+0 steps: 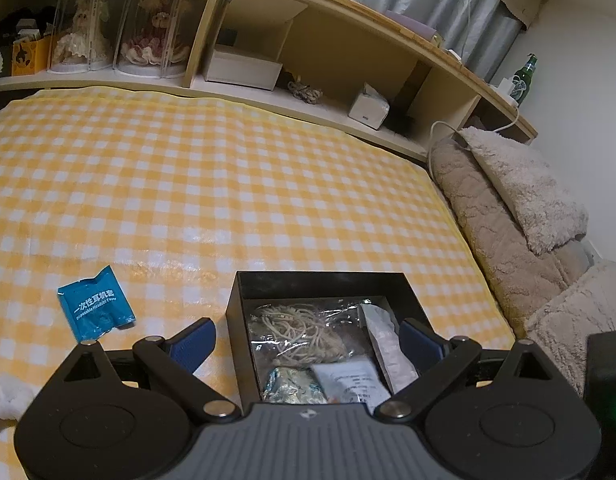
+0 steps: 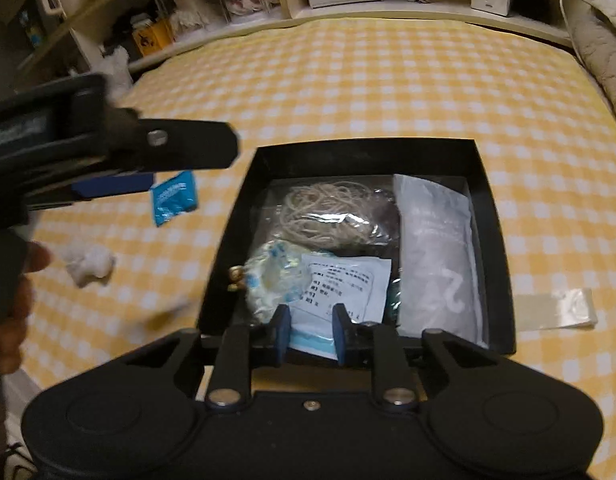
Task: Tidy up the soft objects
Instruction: 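Withdraw both tools from the box toward the tissue bundle and blue packet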
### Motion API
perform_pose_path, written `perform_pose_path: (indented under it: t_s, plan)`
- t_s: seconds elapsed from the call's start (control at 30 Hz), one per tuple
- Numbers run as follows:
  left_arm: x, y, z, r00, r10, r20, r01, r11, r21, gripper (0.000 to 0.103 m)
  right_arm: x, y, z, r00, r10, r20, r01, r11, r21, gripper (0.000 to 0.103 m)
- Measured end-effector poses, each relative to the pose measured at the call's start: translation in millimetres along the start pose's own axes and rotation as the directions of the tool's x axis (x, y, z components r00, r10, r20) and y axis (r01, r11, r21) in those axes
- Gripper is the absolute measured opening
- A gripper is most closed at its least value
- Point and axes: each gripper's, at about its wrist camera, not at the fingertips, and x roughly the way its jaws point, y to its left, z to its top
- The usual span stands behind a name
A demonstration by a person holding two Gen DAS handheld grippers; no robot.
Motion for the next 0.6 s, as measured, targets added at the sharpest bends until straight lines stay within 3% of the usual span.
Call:
perform_pose_path:
  t_s: [0.2, 0.27, 0.43, 0.6]
  plan:
    - [4.1, 2.8, -2.5, 1.0, 0.003, -0.018, -0.003, 1.0, -0.005, 0.098, 22.7, -5.0, 1.8, 0.997, -0.065, -0.047, 0.063, 0.998, -0.028, 0.024]
    - [4.0, 2.5, -2.3, 1.0, 0.003, -0.022, -0.003, 1.0, 0.0, 0.098, 24.2, -8.9, 1.8, 0.997, -0.053, -0.048, 0.053, 0.999, -0.002, 0.024]
    - [1.2, 1.9, -0.7, 1.0, 0.007, -0.022, -0.007, 1.0, 0.018, 0.098, -7.6, -18.2, -2.1, 0.998, -0.025, 0.049, 0.023, 0.999, 0.04, 0.026]
    - [-4.2, 0.1, 1.2, 0.999, 0.014, -0.032, -0.012, 0.999, 0.047, 0.098, -47.2, -22.3, -1.0, 0.987, -0.05, 0.155, 0.034, 0.994, 0.106, 0.043]
